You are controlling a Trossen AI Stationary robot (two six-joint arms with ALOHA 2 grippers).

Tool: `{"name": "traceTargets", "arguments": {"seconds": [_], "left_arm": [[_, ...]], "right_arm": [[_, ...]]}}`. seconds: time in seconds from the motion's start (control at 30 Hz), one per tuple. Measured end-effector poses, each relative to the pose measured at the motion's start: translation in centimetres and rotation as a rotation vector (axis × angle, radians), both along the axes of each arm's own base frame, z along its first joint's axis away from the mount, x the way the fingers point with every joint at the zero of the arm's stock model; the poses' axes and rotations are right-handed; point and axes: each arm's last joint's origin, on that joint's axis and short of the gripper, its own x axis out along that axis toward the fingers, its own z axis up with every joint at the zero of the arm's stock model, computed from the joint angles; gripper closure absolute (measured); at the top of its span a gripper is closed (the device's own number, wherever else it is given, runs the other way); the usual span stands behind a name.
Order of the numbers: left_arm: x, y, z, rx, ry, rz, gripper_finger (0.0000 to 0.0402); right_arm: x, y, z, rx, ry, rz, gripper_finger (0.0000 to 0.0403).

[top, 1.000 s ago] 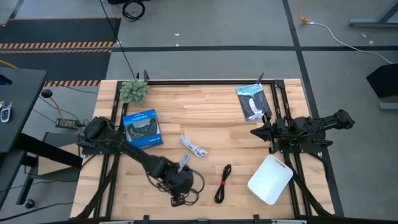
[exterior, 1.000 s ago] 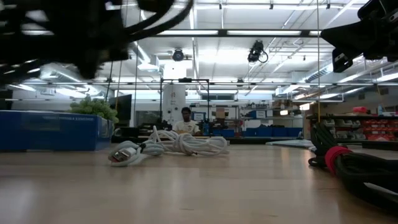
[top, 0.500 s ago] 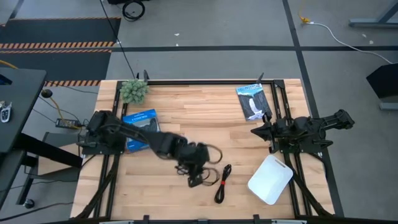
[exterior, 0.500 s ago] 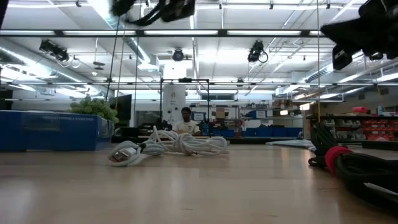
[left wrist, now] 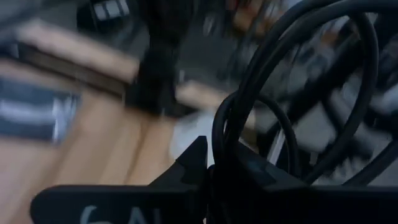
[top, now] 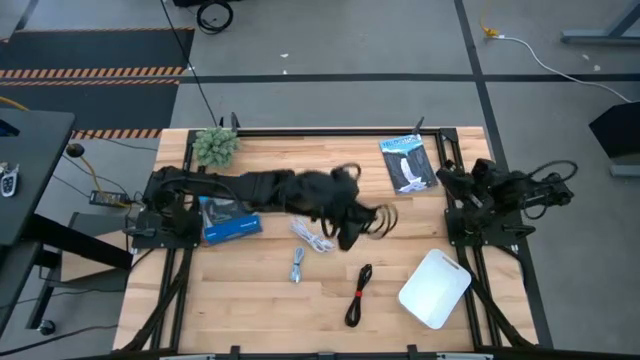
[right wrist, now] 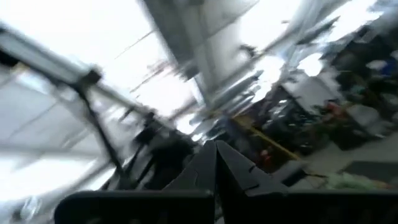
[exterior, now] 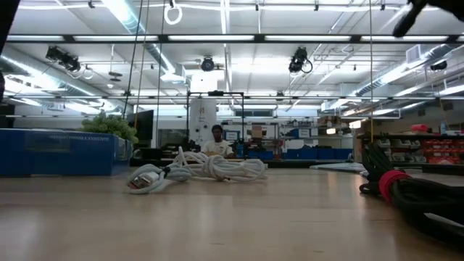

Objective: Pick and place USB-C Cables
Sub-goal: Put the left black charger cable into the white bin

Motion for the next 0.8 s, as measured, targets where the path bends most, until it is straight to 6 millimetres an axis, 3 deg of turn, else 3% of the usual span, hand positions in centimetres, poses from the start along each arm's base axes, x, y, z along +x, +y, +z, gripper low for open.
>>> {"name": "traceTargets", "arguments": {"seconds": [0.3,0.57,0.8], "left_arm": [[0.8,4.3,2.4,-0.025,-0.244,-0.055,0.035],[0.6,9.4,3.3,-0.165,-0.331,-0.026,0.0349],[0.3,11.8,3.8,-0.267,-0.38,0.029,0.0349]], "right_arm": [[1.8,0.2,7.6,-0.069,0.295,-0.132,0.0394],[3.5,0.1,14.3,-0.022,0.229,-0.27,0.0394],[4.2,0.0,17.8,-0.089,0.207,-0.336,0.0394]]}}
